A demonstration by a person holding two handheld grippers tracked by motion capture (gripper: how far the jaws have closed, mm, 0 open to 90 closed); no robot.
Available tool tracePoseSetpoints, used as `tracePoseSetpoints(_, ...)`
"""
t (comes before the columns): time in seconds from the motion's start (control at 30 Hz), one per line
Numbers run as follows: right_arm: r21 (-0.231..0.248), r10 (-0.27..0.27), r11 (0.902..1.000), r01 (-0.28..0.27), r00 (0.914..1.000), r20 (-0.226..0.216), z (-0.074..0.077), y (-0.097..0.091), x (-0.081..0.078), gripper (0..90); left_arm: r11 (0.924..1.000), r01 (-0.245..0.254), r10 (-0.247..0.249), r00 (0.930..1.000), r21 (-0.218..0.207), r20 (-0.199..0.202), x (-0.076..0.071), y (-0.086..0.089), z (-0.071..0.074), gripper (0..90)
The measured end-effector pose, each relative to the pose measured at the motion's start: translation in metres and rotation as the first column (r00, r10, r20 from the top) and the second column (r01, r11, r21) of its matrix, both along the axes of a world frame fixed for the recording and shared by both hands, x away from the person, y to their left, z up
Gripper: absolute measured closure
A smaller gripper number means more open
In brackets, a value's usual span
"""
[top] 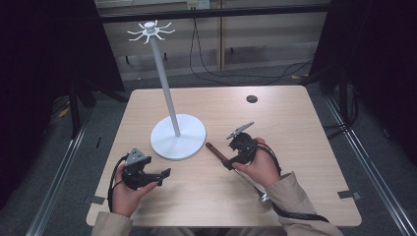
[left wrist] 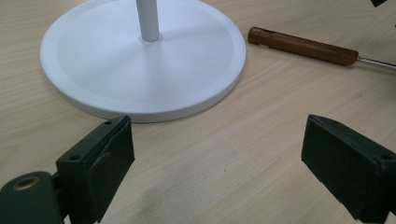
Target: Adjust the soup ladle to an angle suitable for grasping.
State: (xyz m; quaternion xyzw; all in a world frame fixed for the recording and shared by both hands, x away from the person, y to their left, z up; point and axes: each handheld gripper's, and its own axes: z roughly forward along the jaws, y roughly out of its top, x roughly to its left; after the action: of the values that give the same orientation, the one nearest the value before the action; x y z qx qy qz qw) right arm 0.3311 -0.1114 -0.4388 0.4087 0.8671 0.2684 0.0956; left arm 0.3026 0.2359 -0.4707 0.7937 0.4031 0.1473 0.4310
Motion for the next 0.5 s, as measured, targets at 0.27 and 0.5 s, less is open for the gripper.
tracePoseSetpoints(0.27, -0.05, -0.001, 0.9987, -0.003, 0.9972, -0.074, -0.008, 0.015, 0.006, 33.1, 1.0, 0.001, -0.001, 1.0, 0.006, 0.004, 0.0, 0.0, 0.0, 9.7)
tracePoseSetpoints(0.5, -0.097, -0.029, 0.9951, 0.018, 0.993, -0.114, -0.019, 0.019, 0.015, 39.6, 1.0, 0.003, -0.003, 1.0, 0.005, 0.005, 0.001, 0.0, 0.0, 9.8)
